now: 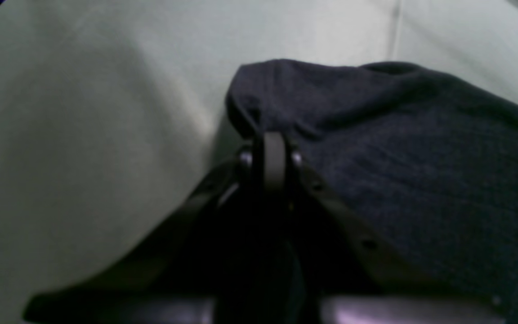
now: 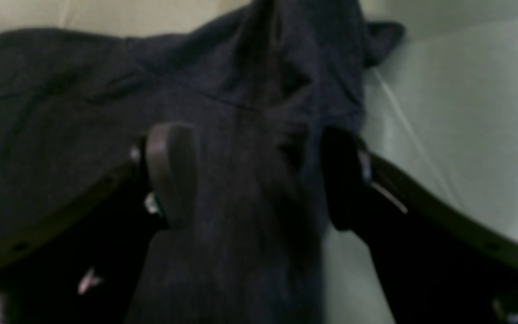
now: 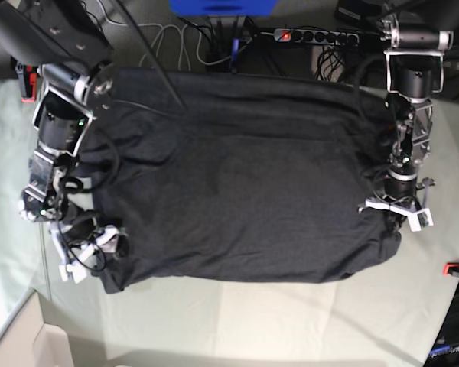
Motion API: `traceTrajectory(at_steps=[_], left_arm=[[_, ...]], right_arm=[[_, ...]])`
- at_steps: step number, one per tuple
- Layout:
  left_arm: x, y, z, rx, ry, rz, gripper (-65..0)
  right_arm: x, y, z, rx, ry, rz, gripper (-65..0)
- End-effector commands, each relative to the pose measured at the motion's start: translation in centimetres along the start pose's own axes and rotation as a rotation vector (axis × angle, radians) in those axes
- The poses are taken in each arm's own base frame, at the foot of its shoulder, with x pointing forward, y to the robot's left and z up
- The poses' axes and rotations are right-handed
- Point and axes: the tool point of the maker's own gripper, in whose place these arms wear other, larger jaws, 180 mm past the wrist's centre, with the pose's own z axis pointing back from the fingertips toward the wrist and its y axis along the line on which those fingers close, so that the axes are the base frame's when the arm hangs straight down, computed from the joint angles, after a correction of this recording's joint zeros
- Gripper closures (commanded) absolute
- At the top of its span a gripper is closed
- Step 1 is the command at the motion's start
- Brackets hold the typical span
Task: Layout the t-shirt on the table in an organized manner, then fold the t-shirt properly
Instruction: 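Grasp the shirt's opposite side edge with the right gripper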
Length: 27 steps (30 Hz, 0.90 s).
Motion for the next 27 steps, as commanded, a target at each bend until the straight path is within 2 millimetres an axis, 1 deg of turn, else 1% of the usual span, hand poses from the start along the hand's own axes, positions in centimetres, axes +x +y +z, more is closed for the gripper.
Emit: traceTrajectory(at_steps=[1,3,4,5,7,11,13,15,18,20,21,25,27], left_arm=[[2.3,0.2,-0.6,-0.001,-0.063,-0.008,0.0],[2.3,0.2,-0.6,-0.001,-0.063,-0.008,0.0],[2.3,0.2,-0.6,0.000,-0.062,-0.009,0.0],[2.3,0.2,-0.6,0.000,-0.062,-0.009,0.0],[2.4,0.3,-0.6,0.001,-0.063,-0.011,0.0],[2.6,0.8,-0.5,0.006,-0.066,-0.019,0.0],[2.7,0.9,-0.5,0.007,-0.066,-0.021,0.0],[2.7,0.9,-0.5,0.007,-0.067,-0.016,0.0],[2.9,0.8,-0.6,0.004,-0.071,-0.015,0.0],[3.1,0.7,-0.5,0.002,-0.077,-0.014,0.0],[3.1,0.7,-0.5,0.002,-0.077,-0.014,0.0],[3.1,0.7,-0.5,0.000,-0.079,-0.012,0.0],[3.1,0.7,-0.5,0.000,-0.079,-0.012,0.0]], right_arm=[[2.5,-0.2,0.1,0.014,-0.073,0.010,-43.3],[1.9,-0.1,-0.4,0.029,-0.086,-0.015,-43.1],[2.1,0.1,-0.6,0.039,-0.096,-0.024,-42.6],[2.0,-0.2,-0.7,0.037,-0.096,-0.028,-41.3],[1.3,-0.4,-1.0,0.044,-0.085,-0.046,-35.9],[1.7,0.1,-1.5,0.063,-0.093,-0.066,-18.5],[1.8,-0.4,-1.3,0.055,-0.091,-0.064,-9.9],[1.7,-0.4,-1.3,0.055,-0.088,-0.064,0.0],[1.7,-0.8,-1.0,0.042,-0.078,-0.050,0.0],[0.9,-1.7,0.1,0.007,-0.058,-0.020,0.0],[0.9,-2.2,0.7,-0.014,-0.059,0.000,0.0],[1.8,-1.9,3.3,-0.075,-0.115,0.081,0.0],[1.9,-1.8,4.3,-0.095,-0.122,0.106,0.0]])
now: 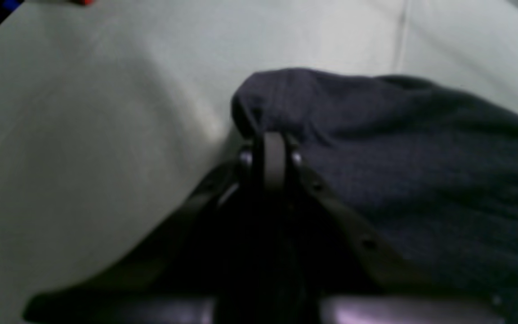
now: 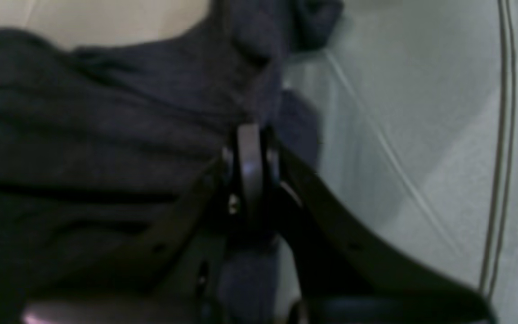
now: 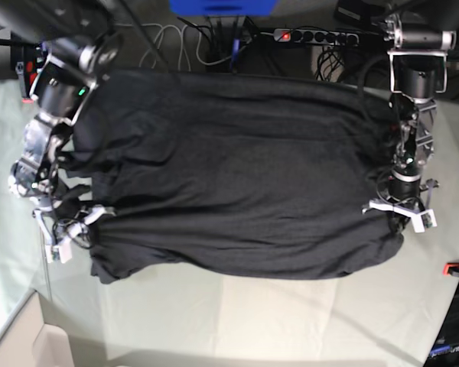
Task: Layout the t-shirt on the table in an organized manner, then fold the t-shirt properly
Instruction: 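Grasp the shirt's opposite side edge with the right gripper, then hold both side edges and fold the shirt lengthwise toward the collar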
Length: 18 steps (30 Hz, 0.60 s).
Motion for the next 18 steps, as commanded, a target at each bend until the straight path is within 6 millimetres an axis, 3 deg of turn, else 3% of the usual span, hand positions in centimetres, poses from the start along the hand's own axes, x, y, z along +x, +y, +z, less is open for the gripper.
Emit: traceTrajectory(at_steps=[1,6,8,12,16,18], left_arm=[[2.6,0.2,-0.6,-0.002,-0.070,-0.001,0.0],[2.7,0.3,-0.5,0.001,-0.076,0.003,0.0],[2.5,1.4,0.0,0.025,-0.079,0.019,0.0],[4.2,2.0,0.8,0.038,-0.135,0.039,0.0],[3.9,2.2,1.0,0.042,-0.131,0.039,0.0],[2.8,2.5,1.7,0.047,-0.112,0.035,0.0]], right_arm=[[2.6,-0.3,0.5,0.000,-0.073,0.024,0.0],[0.8,-0.9,2.4,-0.043,-0.032,0.057,0.0],[0.3,-0.5,3.2,-0.050,-0.035,0.065,0.0],[-0.2,-0.6,4.9,-0.078,-0.043,0.100,0.0],[-1.6,-0.1,5.1,-0.071,-0.019,0.090,0.0],[-2.6,0.0,5.4,-0.072,-0.003,0.087,0.0]])
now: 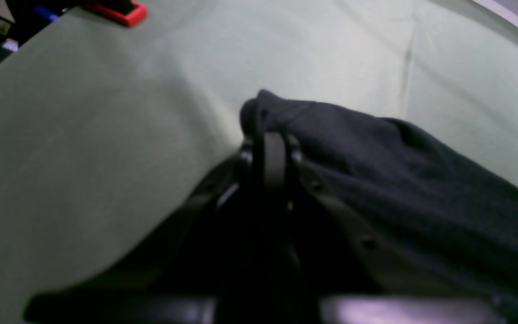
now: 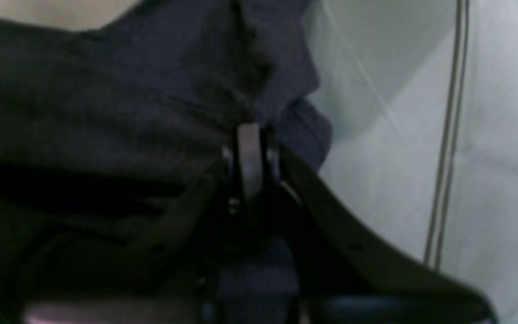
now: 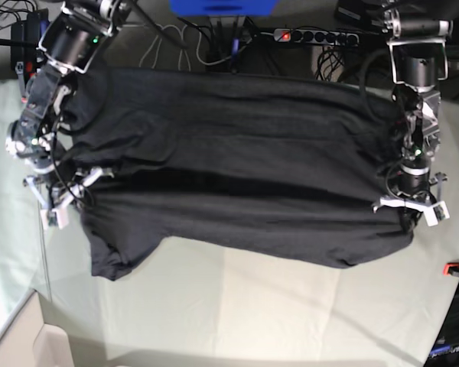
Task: Layout the t-shirt on the table in an organized manner, then fold the t-shirt properly
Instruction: 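Hold both side edges and fold the shirt lengthwise toward the collar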
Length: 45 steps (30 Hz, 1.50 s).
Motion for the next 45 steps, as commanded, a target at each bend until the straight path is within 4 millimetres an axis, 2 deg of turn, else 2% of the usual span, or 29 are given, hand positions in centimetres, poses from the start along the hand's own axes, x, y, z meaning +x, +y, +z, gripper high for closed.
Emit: traceTrajectory(at_steps=[1,4,7,12,15,26,28,33,36,38,40,43,45], left_arm=[[1.5,0.6,0.1,0.006,-0.049,-0.007,0.0],[0.8,0.9,0.5,0.011,-0.036,-0.011,0.0],[-0.3,1.5,1.2,0.021,-0.015,-0.002,0.0],[-0.6,2.4,2.2,0.039,-0.018,0.078,0.0],[-0.6,2.3,2.2,0.039,-0.016,0.084,0.0],[-2.7,3.0,3.6,0.045,0.034,0.069,0.0],[-3.1,3.1,3.9,0.047,0.042,0.066,-4.2],[-3.3,3.6,4.4,0.056,0.044,0.072,-24.9],[-1.2,3.0,4.8,0.033,-0.014,0.065,-33.7],[0.9,3.4,5.0,0.036,-0.068,0.064,-36.5],[2.5,3.7,4.9,0.044,-0.109,0.069,-36.6],[5.4,2.8,3.0,0.036,-0.173,0.087,-36.7],[5.4,2.8,1.2,0.044,-0.150,0.087,-36.7]], right_arm=[[1.5,-0.3,0.3,0.003,-0.050,0.016,0.0],[1.4,-0.3,0.4,0.001,-0.048,0.015,0.0],[0.1,-0.3,0.7,0.001,-0.027,0.013,0.0],[-0.5,-0.1,0.6,0.007,-0.013,0.011,0.0],[-0.4,0.0,0.6,0.010,-0.013,0.013,0.0],[-0.5,-0.1,0.6,0.007,-0.013,0.011,0.0],[-0.5,-0.1,0.6,0.009,-0.013,0.012,0.0],[-0.4,0.0,0.6,0.010,-0.013,0.013,0.0],[-0.4,0.0,0.6,0.011,-0.013,0.014,0.0],[-0.4,0.0,0.6,0.011,-0.013,0.014,0.0],[-0.4,0.0,0.6,0.011,-0.013,0.014,0.0],[-0.4,0.0,0.6,0.011,-0.013,0.014,0.0],[-0.5,0.0,0.6,0.011,-0.012,0.014,0.0]])
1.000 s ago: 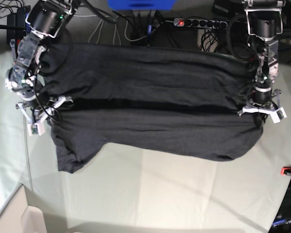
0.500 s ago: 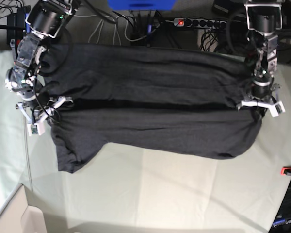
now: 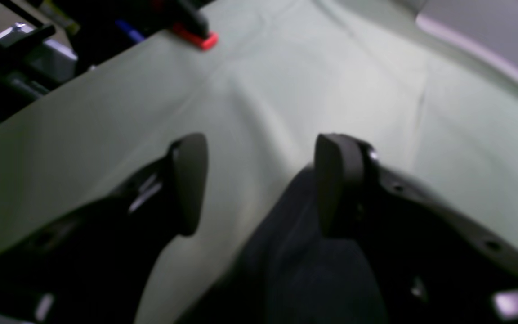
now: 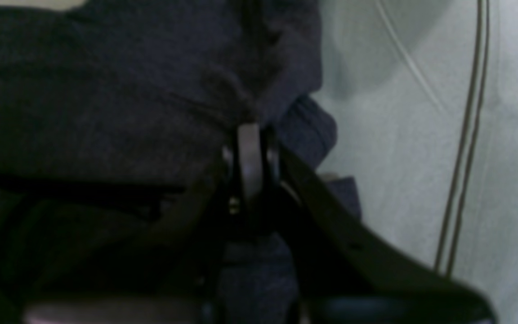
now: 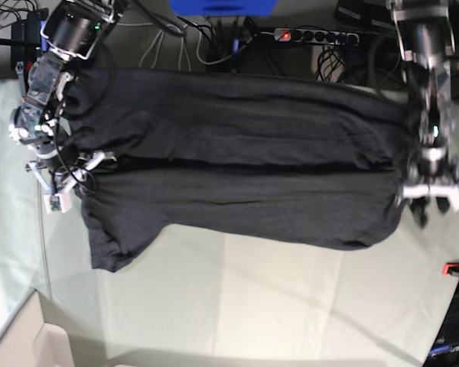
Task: Layout the t-shirt on the table in an organized manner, then fold the t-shirt properly
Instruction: 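Hold both side edges and fold the shirt lengthwise toward the collar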
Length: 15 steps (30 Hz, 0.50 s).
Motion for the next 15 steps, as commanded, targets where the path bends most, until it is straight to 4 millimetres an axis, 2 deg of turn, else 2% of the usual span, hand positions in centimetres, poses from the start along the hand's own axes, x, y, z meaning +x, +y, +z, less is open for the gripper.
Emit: traceTrajectory(at_steps=[1,3,7,12,15], left_arm=[[1.7,-0.7,-1.7,-0.013,-0.025,-0.022,-36.7],[0.3,-2.2,-4.0,-0.029,0.056,-0.057,-36.7],[-1.7,-3.9,-6.3,-0.042,0.147,-0.093,-36.7],[-3.8,-5.2,-7.0,-0.068,0.228,-0.142,-36.7],[-5.0,-5.2,-6.7,-0.074,0.262,-0.166,-36.7]], right_arm=[[1.7,-0.3,0.2,0.005,-0.052,0.015,0.0],[1.7,-0.2,0.2,0.005,-0.051,0.015,0.0],[1.7,-0.2,0.2,0.005,-0.048,0.015,0.0],[1.8,-0.3,0.2,0.003,-0.052,0.017,0.0],[1.8,-0.3,0.2,0.002,-0.051,0.018,0.0]])
